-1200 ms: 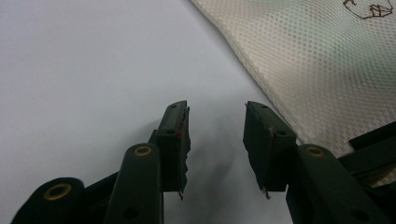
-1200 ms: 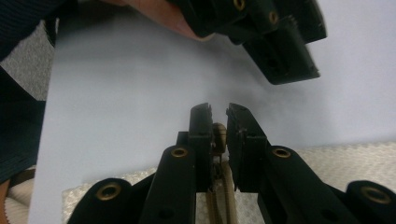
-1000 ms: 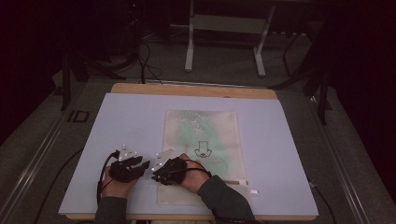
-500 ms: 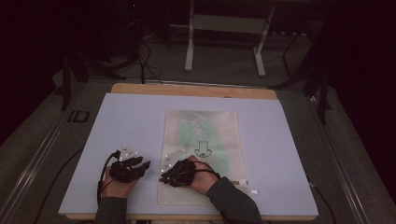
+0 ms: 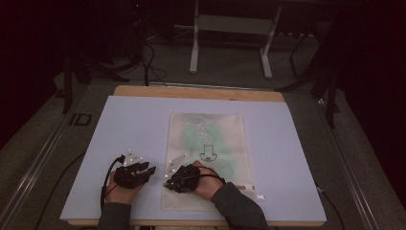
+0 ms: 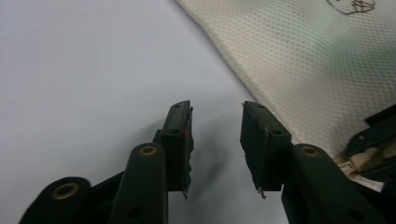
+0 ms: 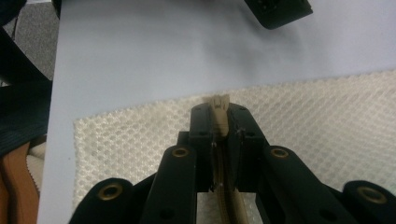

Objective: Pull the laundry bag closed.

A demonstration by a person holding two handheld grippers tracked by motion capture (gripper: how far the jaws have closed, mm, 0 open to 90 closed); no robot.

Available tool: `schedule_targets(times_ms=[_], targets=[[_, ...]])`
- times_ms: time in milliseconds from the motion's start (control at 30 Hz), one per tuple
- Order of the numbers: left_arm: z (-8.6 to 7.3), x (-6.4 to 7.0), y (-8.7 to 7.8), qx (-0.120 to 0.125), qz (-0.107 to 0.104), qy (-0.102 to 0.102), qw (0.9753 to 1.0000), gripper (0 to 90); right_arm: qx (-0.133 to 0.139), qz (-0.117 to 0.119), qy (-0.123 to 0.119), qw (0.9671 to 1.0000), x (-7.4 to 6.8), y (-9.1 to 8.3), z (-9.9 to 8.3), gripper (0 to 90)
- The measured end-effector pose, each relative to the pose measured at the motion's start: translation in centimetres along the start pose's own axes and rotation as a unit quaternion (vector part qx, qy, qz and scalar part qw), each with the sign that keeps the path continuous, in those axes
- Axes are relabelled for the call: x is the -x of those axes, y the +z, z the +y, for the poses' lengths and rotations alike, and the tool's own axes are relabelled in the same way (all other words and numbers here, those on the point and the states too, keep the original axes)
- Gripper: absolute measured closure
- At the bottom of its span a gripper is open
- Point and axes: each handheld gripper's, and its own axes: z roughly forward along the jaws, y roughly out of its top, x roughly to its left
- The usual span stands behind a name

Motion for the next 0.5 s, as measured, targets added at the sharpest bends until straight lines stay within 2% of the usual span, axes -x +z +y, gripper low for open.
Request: schedule_targets(times_ms=[267, 400, 500], targets=[[0.2, 1.2, 0.2, -0.013, -0.035, 0.027, 0.999, 83.1, -0.001, -0.003, -0.004, 1.0, -0.1, 0.1, -0.1, 81.8], [0.4, 1.8, 0.5, -0.021, -0.051, 0.039, 0.9977, 88.1, 0.003, -0.002, 0.0, 1.0, -0.1, 0.1, -0.2, 81.8], [0.4, 2.3, 0.8, -0.029, -0.063, 0.048, 0.9964, 88.5, 0.003, -0.002, 0.001, 1.0, -0.1, 0.1, -0.2, 81.8]])
